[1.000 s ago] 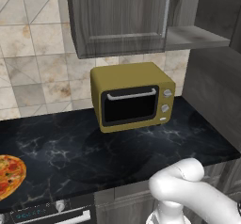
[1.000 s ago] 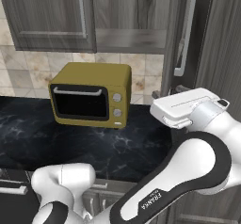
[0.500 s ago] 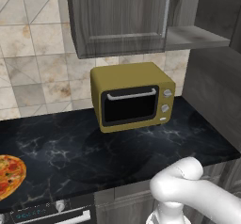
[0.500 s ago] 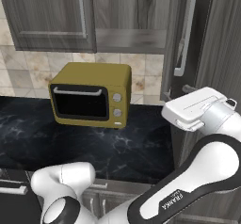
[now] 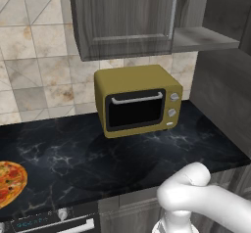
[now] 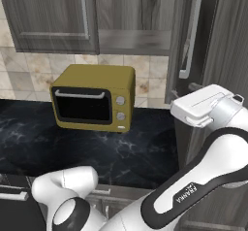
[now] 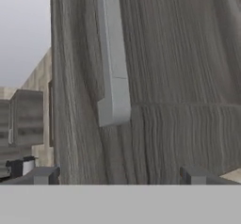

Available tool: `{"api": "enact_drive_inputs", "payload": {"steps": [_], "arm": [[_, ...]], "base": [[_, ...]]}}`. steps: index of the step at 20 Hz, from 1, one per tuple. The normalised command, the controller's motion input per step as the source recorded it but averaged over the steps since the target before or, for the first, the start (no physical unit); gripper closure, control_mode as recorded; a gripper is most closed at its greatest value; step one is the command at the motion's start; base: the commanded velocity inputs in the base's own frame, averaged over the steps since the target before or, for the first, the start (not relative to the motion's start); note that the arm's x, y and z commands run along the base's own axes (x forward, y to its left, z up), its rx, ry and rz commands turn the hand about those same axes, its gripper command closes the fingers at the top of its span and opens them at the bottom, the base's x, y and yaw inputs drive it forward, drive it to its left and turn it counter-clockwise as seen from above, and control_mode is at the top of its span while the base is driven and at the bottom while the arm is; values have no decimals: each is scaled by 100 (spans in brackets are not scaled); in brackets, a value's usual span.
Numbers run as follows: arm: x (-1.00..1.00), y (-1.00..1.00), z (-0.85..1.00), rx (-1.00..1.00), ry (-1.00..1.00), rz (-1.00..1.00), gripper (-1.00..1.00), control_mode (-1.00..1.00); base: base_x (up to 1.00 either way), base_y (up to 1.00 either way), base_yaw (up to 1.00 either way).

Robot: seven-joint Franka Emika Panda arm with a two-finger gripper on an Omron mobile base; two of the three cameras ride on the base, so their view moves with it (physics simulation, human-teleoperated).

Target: Open the cabinet. Pick the sponge and place it next to the sink. Then close the cabinet.

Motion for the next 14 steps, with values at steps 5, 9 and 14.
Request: {"api": "enact_drive_inputs", "payload": {"steps": [5, 9, 14], "arm": [[18, 0, 0, 0, -1, 0, -100, -100], [14, 1, 0, -1, -1, 2, -100, -100], [23, 22, 0, -2, 0, 9, -100, -100]], "base": [[0, 0, 0], [0, 0, 0], [0, 0, 0]]}}
